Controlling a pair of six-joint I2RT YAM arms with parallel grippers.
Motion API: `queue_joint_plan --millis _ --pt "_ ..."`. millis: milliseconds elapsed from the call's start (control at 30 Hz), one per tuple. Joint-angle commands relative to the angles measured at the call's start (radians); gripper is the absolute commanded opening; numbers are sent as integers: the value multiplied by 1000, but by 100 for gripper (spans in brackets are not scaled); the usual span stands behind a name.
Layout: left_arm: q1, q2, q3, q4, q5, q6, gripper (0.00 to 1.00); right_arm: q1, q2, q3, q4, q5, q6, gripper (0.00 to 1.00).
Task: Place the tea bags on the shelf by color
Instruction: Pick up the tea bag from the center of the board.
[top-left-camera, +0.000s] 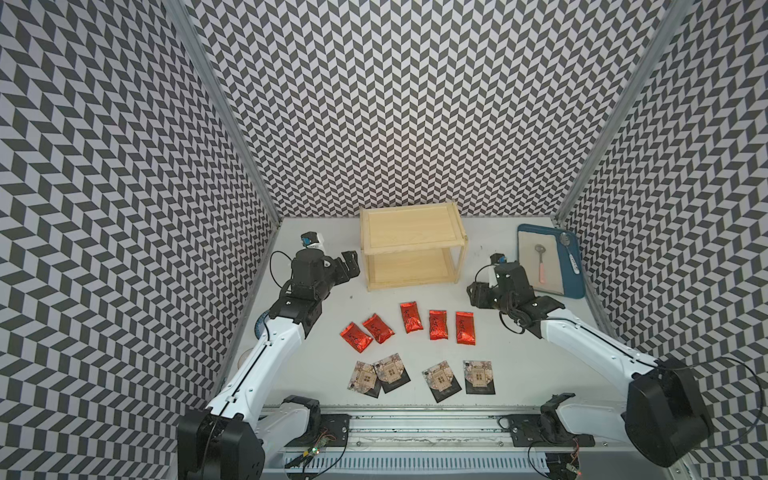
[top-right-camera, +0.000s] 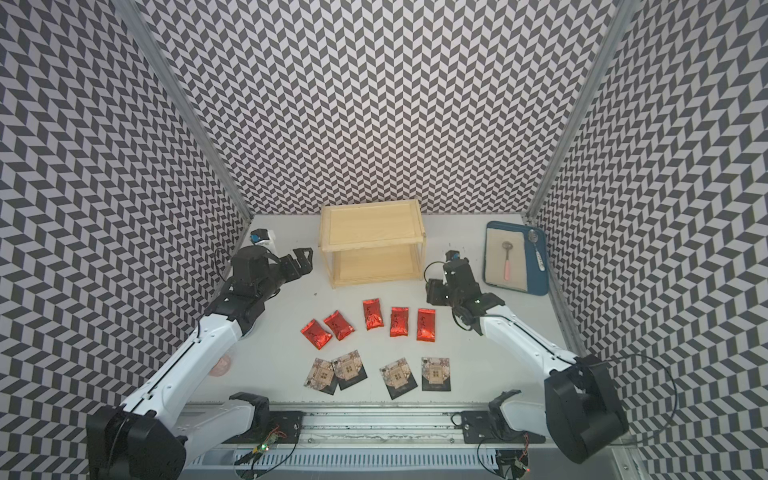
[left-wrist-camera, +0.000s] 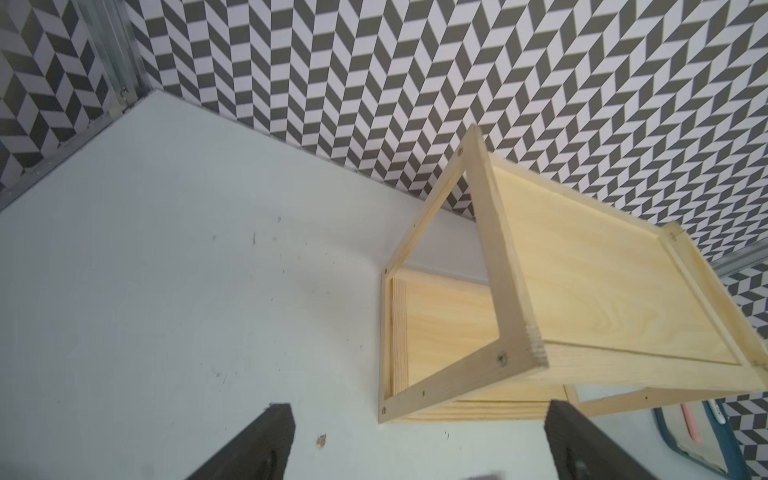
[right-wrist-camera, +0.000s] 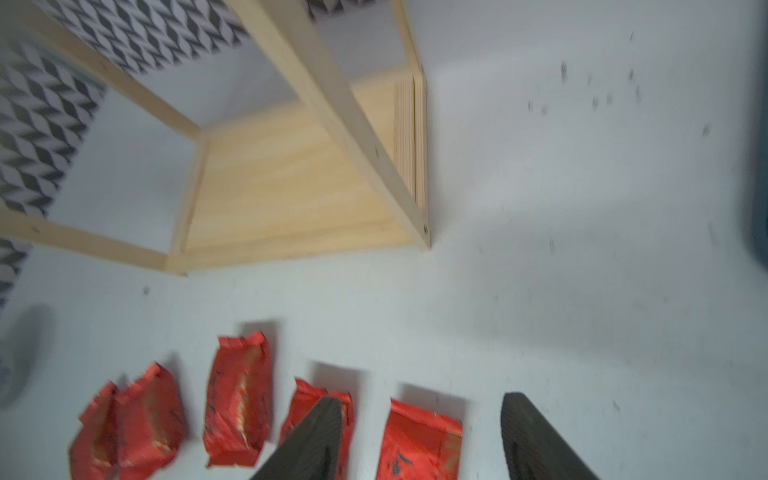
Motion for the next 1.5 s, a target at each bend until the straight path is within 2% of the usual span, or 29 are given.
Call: queue_joint_plan --millis 0,200,567,833,967,1233,1467 --pt "-4 -26 -9 -34 9 13 100 21 2 -48 38 -33 21 69" --pt "-5 0 -10 -34 59 14 100 57 46 -80 51 -48 24 79" --pt "-4 74 22 -114 16 2 100 130 106 -83 -20 33 104 80" --pt "-4 82 24 -120 23 4 100 182 158 -74 -1 52 143 80" --pt "-4 78 17 -116 28 8 100 195 187 -68 1 72 149 79" --pt "-4 80 16 -118 23 7 100 203 199 -63 -8 114 162 65" --pt "-4 83 15 -119 21 -1 100 204 176 -53 -24 141 165 61"
